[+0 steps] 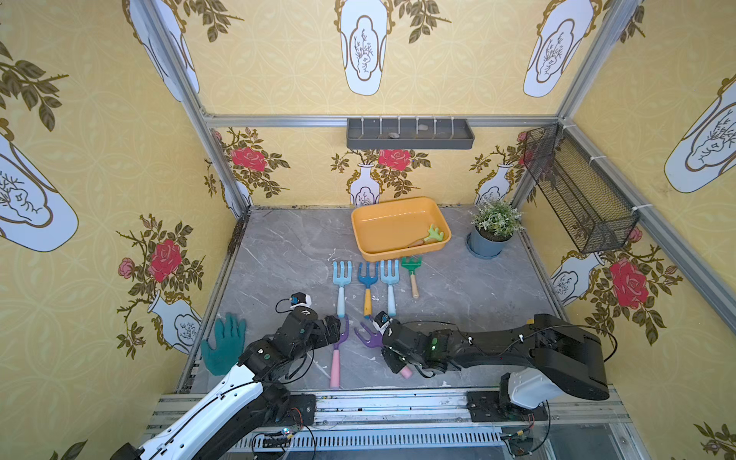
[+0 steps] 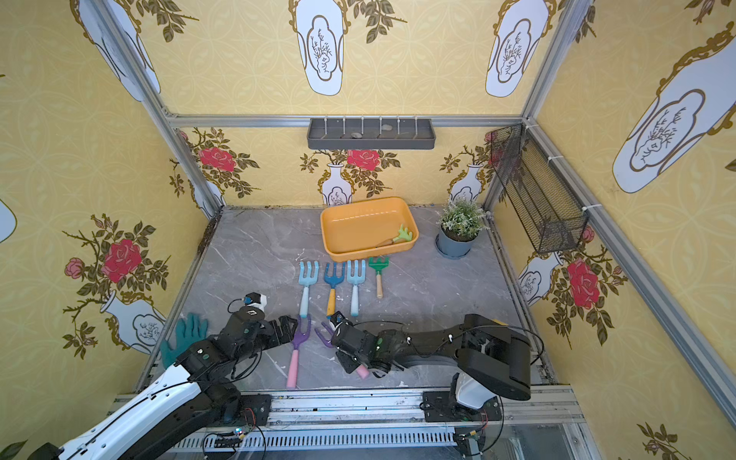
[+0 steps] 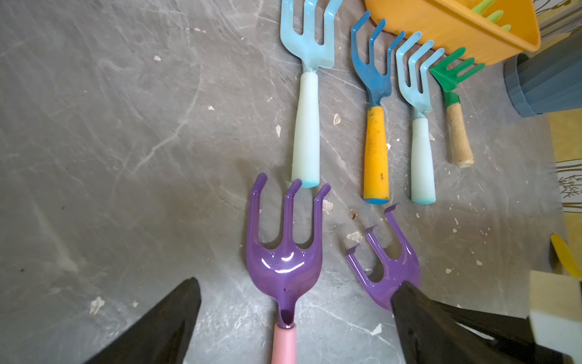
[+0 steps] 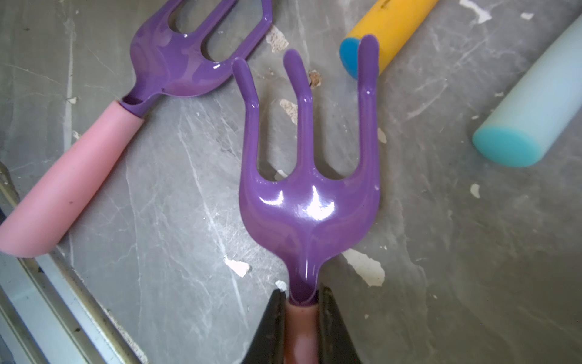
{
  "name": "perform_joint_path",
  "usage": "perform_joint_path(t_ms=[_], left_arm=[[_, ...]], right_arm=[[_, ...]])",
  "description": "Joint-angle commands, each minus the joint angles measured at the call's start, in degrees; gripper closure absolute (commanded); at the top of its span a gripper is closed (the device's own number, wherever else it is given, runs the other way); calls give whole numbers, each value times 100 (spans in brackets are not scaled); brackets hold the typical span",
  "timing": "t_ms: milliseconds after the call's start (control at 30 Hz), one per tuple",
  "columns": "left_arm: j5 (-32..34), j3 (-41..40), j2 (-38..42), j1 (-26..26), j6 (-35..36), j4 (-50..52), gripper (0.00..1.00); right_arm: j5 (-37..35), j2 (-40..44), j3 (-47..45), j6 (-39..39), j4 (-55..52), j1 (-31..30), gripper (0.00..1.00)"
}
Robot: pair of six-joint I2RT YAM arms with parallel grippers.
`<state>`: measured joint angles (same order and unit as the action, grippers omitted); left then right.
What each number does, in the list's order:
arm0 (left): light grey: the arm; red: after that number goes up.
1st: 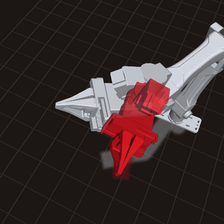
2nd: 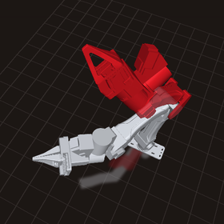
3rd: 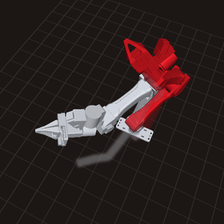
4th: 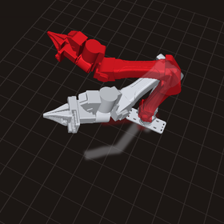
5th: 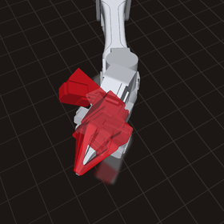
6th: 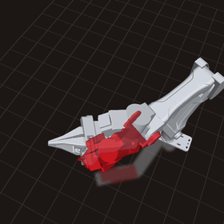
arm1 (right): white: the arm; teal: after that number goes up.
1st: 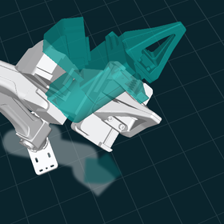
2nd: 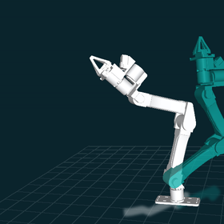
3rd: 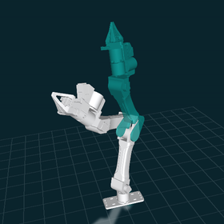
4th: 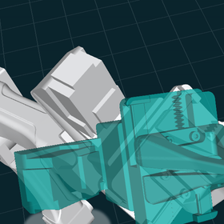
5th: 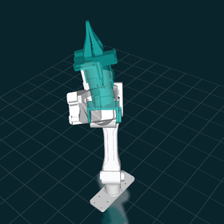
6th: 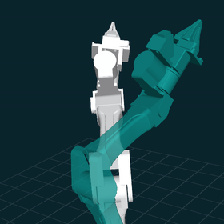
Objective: Take the hand rake out of the storage box
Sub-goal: Place the rake at the center of the board, then adjust the rake at the center of the board.
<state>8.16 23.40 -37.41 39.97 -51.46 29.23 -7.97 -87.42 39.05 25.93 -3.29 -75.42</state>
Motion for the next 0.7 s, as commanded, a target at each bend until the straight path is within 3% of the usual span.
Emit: perform_joint_path(t_ms=[0, 67, 167, 233, 267, 333, 367, 400, 433, 533, 667], left_arm=[[532, 156, -148, 375, -289, 83, 0], [812, 292, -306, 707, -480, 186, 0], [1228, 514, -637, 1259, -865, 386, 3], [1469, 627, -908, 1701, -1218, 418, 5], [1560, 673, -1059, 1882, -1384, 417, 6], [1778, 822, -1490, 2389, -1800, 398, 8], [1882, 918, -1736, 2610, -1972, 399, 9], [1966, 1044, -2053, 2864, -2162, 399, 9], [1962, 1200, -2388, 3076, -2307, 363, 9], [1842, 1663, -3399, 3518, -2436, 34, 9], [1407, 2103, -4455, 3650, -2213, -656, 9]], right_arm=[[-84, 81, -12, 205, 127, -8, 73], [-136, 247, -67, 274, 77, -8, 55], [-321, 649, -95, 351, -154, 15, 50], [-558, 982, -86, 421, -415, 69, 34], [-692, 1129, -69, 461, -575, 124, 33], [-1091, 1451, -28, 747, -1098, 470, 28], [-1185, 1561, -10, 883, -1323, 742, 21], [-1202, 1658, 15, 1012, -1589, 1118, 8], [-1159, 1763, 16, 1055, -1765, 1484, 2], [-1047, 2194, -162, 1117, -1899, 2108, 2], [-1086, 2667, -395, 1302, -2101, 2581, 3]])
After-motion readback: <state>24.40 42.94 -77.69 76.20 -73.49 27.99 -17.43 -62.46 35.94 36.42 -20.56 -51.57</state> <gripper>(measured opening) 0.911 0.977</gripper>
